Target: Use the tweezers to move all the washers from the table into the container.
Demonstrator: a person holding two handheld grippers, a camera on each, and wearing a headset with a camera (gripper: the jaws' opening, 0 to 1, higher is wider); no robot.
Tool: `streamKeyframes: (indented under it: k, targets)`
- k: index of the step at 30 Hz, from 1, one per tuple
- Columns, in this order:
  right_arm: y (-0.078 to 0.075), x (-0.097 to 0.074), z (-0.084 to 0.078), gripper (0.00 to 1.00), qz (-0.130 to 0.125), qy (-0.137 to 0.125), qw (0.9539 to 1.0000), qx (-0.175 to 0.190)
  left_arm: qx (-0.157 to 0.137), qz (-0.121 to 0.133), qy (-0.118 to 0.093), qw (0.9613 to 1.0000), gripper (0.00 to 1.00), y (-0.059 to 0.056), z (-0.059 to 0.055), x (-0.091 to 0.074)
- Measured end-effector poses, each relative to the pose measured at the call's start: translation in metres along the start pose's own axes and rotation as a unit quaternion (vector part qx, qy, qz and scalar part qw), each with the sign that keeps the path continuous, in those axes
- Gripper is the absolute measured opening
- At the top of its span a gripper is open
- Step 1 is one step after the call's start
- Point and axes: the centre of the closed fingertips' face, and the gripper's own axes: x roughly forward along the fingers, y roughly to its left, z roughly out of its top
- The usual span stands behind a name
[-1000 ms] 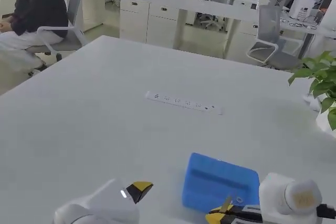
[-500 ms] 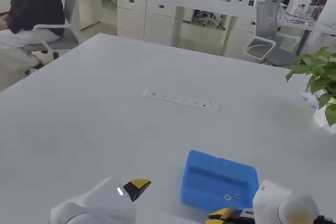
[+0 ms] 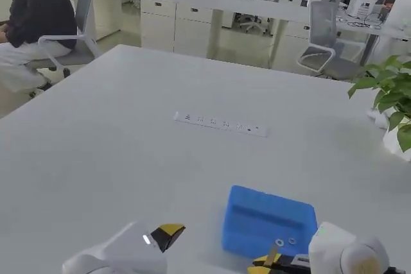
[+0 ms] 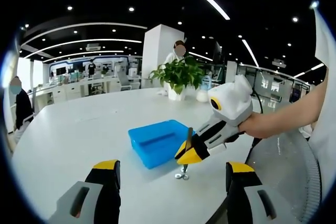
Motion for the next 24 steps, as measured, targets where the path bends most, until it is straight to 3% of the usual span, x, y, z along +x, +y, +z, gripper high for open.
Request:
streamKeyframes:
  k: [5,10,19,24]
  targets:
    - [-0.009,-0.001,-0.001,0.04,0.000,-0.002,0.9992,0.039,0.003,0.002,0.001,1.0000,0.84,0.000,0.000,0.000]
    - [-0.009,-0.005,0.004,0.04,0.004,-0.006,0.9990,0.045,0.000,0.003,0.000,1.0000,0.83,0.001,0.000,0.000]
    - [-0.010,-0.020,0.023,0.04,0.018,-0.036,0.9965,0.074,0.002,0.002,0.002,1.0000,0.83,0.001,-0.001,0.001]
    - [-0.017,-0.029,0.044,0.04,0.025,-0.058,0.9935,0.094,0.003,0.002,0.002,1.0000,0.83,0.000,-0.001,0.001]
